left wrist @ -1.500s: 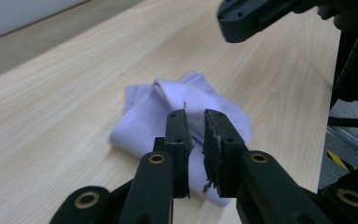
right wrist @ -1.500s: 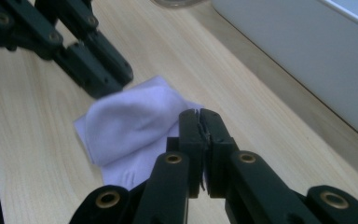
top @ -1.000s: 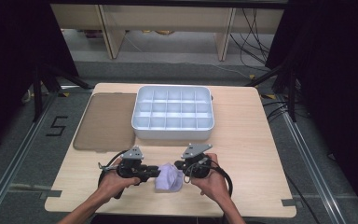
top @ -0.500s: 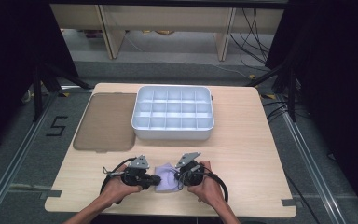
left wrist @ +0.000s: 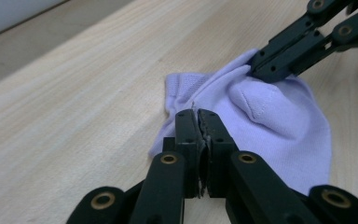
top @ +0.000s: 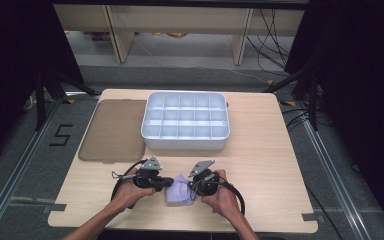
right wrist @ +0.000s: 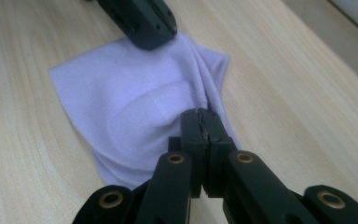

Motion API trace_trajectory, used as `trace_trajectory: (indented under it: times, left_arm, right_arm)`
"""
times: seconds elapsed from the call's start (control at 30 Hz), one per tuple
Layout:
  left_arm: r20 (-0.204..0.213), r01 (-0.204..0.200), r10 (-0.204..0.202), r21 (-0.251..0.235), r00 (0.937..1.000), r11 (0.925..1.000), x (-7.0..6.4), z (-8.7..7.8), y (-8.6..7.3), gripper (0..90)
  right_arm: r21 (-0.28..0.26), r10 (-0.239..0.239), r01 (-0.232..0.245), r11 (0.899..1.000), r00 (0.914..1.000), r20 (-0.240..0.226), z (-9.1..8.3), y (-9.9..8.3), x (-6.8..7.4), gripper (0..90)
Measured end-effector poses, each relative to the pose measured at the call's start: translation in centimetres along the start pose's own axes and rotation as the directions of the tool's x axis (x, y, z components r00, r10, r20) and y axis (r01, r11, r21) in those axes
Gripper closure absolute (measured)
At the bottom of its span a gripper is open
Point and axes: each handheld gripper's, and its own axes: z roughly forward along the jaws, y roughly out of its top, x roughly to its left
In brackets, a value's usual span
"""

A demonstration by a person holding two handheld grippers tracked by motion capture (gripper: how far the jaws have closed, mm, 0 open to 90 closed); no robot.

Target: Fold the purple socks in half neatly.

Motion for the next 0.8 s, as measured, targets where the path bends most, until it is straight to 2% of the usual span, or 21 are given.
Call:
trace_trajectory:
  times: [0.03,0.07,0.13,0.17,0.2,0.27,0.33,0.37,0.43,0.47,0.5,0.53,0.57,0.6,0.63,0.67,0.73,0.8]
  left_arm:
    - [0.000,0.000,0.000,0.000,1.0000,1.0000,0.0,0.0,0.0,86.0]
    - [-0.002,-0.002,0.002,-0.016,1.0000,0.9999,-0.1,-0.4,0.1,85.7]
    - [0.000,0.001,-0.001,-0.023,1.0000,0.9997,-0.3,-0.7,0.1,85.5]
    - [0.004,-0.009,0.009,-0.034,1.0000,0.9994,-0.7,-1.2,0.1,85.4]
    - [0.012,-0.005,0.005,-0.037,0.9999,0.9993,-1.0,-1.5,-0.1,85.3]
    - [0.031,-0.016,0.017,-0.040,0.9994,0.9991,-2.0,-1.9,-0.5,84.8]
    - [0.063,-0.026,0.028,-0.029,0.9976,0.9992,-3.0,-2.0,-1.1,83.6]
    - [0.062,-0.042,0.042,-0.009,0.9972,0.9991,-3.5,-1.9,-1.3,83.2]
    - [0.072,-0.050,0.050,-0.005,0.9961,0.9987,-3.9,-1.7,-1.5,82.7]
    - [0.060,-0.074,0.073,0.015,0.9956,0.9972,-4.2,-1.5,-1.7,82.7]
    - [0.052,-0.095,0.094,0.027,0.9942,0.9951,-4.3,-1.2,-1.9,82.5]
    - [0.057,-0.075,0.073,0.025,0.9957,0.9969,-4.1,-1.1,-1.9,82.7]
    - [0.057,-0.075,0.073,0.025,0.9957,0.9969,-4.1,-1.1,-1.9,82.6]
    - [0.032,-0.097,0.096,0.031,0.9949,0.9948,-3.8,-1.3,-1.8,82.5]
    - [0.032,-0.097,0.096,0.031,0.9949,0.9948,-3.8,-1.3,-1.8,82.3]
    - [0.024,-0.078,0.077,0.027,0.9967,0.9966,-3.7,-1.3,-1.9,82.2]
    - [0.022,-0.083,0.082,0.033,0.9964,0.9960,-3.0,-1.4,-1.9,81.8]
    - [0.009,-0.061,0.061,0.023,0.9981,0.9979,-2.9,-1.5,-1.9,80.8]
  right_arm:
    - [-0.024,-0.003,0.003,1.000,1.0000,0.001,0.2,-0.1,0.0,89.7]
    - [-0.010,0.021,-0.021,1.000,0.9997,-0.008,-0.1,-0.1,0.1,89.7]
    - [-0.012,0.013,-0.013,1.000,0.9999,-0.006,-0.3,0.0,0.1,89.6]
    - [-0.039,0.010,-0.010,0.999,0.9999,0.008,-0.5,0.1,0.1,89.4]
    - [-0.030,0.025,-0.025,0.999,0.9997,0.005,-0.9,0.2,0.2,89.2]
    - [-0.063,-0.002,0.003,0.998,0.9999,0.015,-1.2,0.5,0.1,89.2]
    - [-0.074,-0.005,0.006,0.997,0.9998,0.018,-1.9,0.9,0.1,89.2]
    - [-0.087,-0.004,0.006,0.996,0.9998,0.017,-2.0,1.1,0.2,89.2]
    - [-0.088,-0.012,0.013,0.996,0.9998,0.014,-2.0,1.2,0.3,89.2]
    - [-0.098,-0.025,0.027,0.995,0.9995,0.018,-1.8,1.3,0.4,89.2]
    - [-0.084,-0.021,0.022,0.996,0.9997,0.012,-1.6,1.3,0.5,89.2]
    - [-0.033,-0.038,0.038,0.999,0.9991,0.020,-1.0,1.1,0.6,89.2]
    - [-0.035,-0.028,0.029,0.999,0.9993,0.024,-0.6,1.0,0.6,89.2]
    - [-0.022,-0.034,0.034,0.999,0.9990,0.028,-0.4,0.8,0.5,89.2]
    - [-0.003,-0.037,0.037,0.999,0.9991,0.022,-0.2,0.6,0.5,89.2]
    - [0.011,-0.043,0.043,0.999,0.9987,0.026,0.1,0.4,0.5,89.2]
    - [0.021,-0.047,0.047,0.999,0.9987,0.018,0.2,0.4,0.6,89.2]
    - [0.024,-0.063,0.063,0.998,0.9979,0.015,0.2,0.4,0.8,89.2]
